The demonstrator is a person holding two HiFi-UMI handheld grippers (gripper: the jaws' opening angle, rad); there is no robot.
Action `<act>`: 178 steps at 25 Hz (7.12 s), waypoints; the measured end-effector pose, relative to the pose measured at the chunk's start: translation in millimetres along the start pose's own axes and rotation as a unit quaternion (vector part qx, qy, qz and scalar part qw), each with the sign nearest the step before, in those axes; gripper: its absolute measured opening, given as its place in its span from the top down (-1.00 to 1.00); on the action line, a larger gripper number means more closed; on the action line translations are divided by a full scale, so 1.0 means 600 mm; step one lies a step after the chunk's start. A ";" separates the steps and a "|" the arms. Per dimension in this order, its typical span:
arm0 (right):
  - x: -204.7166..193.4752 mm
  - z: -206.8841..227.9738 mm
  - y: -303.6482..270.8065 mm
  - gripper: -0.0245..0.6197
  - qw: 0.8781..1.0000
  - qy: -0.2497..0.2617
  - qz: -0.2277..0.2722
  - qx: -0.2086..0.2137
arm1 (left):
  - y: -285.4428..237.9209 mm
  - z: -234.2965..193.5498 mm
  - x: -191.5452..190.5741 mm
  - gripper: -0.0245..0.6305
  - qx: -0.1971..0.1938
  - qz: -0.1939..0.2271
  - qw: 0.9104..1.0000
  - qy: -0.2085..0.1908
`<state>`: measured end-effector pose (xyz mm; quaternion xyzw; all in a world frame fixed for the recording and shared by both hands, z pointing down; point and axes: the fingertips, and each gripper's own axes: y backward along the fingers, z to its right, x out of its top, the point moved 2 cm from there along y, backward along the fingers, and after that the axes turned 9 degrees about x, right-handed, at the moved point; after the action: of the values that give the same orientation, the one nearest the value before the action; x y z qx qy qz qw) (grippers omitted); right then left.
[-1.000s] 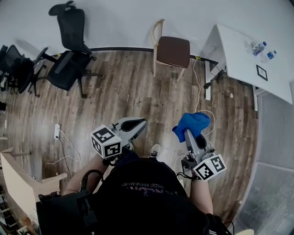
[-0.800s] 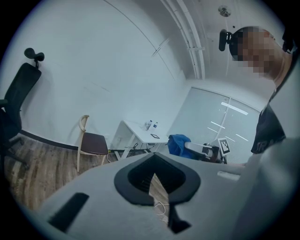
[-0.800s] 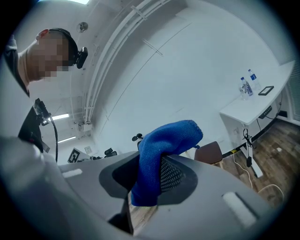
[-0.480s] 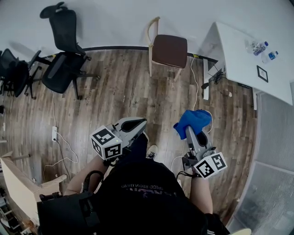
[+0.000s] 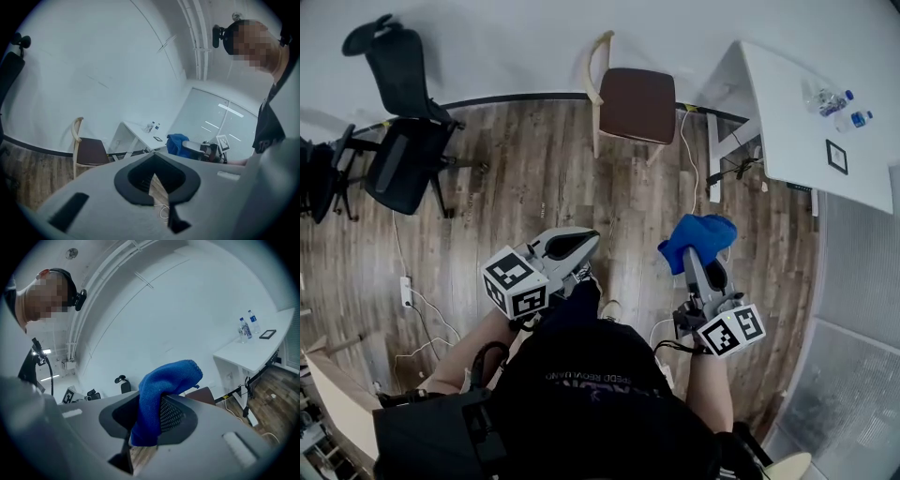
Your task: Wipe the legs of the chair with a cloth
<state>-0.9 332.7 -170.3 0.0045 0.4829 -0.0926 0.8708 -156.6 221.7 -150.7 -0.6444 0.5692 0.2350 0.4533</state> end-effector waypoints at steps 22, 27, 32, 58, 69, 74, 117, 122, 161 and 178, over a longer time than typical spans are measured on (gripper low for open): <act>0.052 0.208 -0.153 0.61 0.999 0.000 -0.044 -0.011 | -0.153 -0.122 0.034 0.91 0.020 -0.011 0.999 0.047; 0.054 0.323 -0.187 0.61 0.996 -0.021 -0.081 0.009 | -0.244 -0.131 0.017 0.91 0.052 -0.023 0.995 0.080; 0.043 0.430 -0.234 0.61 0.993 -0.031 -0.115 0.024 | -0.331 -0.149 0.001 0.91 0.073 -0.031 0.991 0.107; -0.257 0.778 -0.383 0.61 0.980 0.001 -0.200 0.009 | -0.537 -0.310 -0.284 0.91 0.055 -0.078 0.986 0.137; -0.451 0.898 -0.432 0.61 0.984 0.025 -0.170 -0.045 | -0.564 -0.473 -0.469 0.91 0.025 -0.057 0.991 0.117; -0.527 0.974 -0.453 0.61 0.985 0.026 -0.159 -0.068 | -0.599 -0.555 -0.522 0.91 0.023 -0.030 0.995 0.095; -0.998 1.366 -0.600 0.61 0.936 0.041 -0.320 -0.144 | -0.660 -0.812 -0.647 0.91 0.075 -0.018 0.996 0.051; -0.998 1.363 -0.601 0.61 0.936 0.037 -0.319 -0.146 | -0.669 -0.819 -0.646 0.91 0.070 -0.018 0.996 0.053; -0.867 1.232 -0.643 0.62 0.945 -0.142 -0.054 -0.290 | -0.587 -0.775 -0.627 0.91 0.009 -0.012 0.998 0.059; -0.949 1.297 -0.601 0.62 0.945 -0.121 -0.122 -0.278 | -0.595 -0.773 -0.644 0.91 0.018 -0.023 0.998 0.057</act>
<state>299.1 -8.0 753.8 -0.3082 0.3774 -0.0599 0.8712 -11.0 6.7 500.6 -0.6618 0.5831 0.1770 0.4367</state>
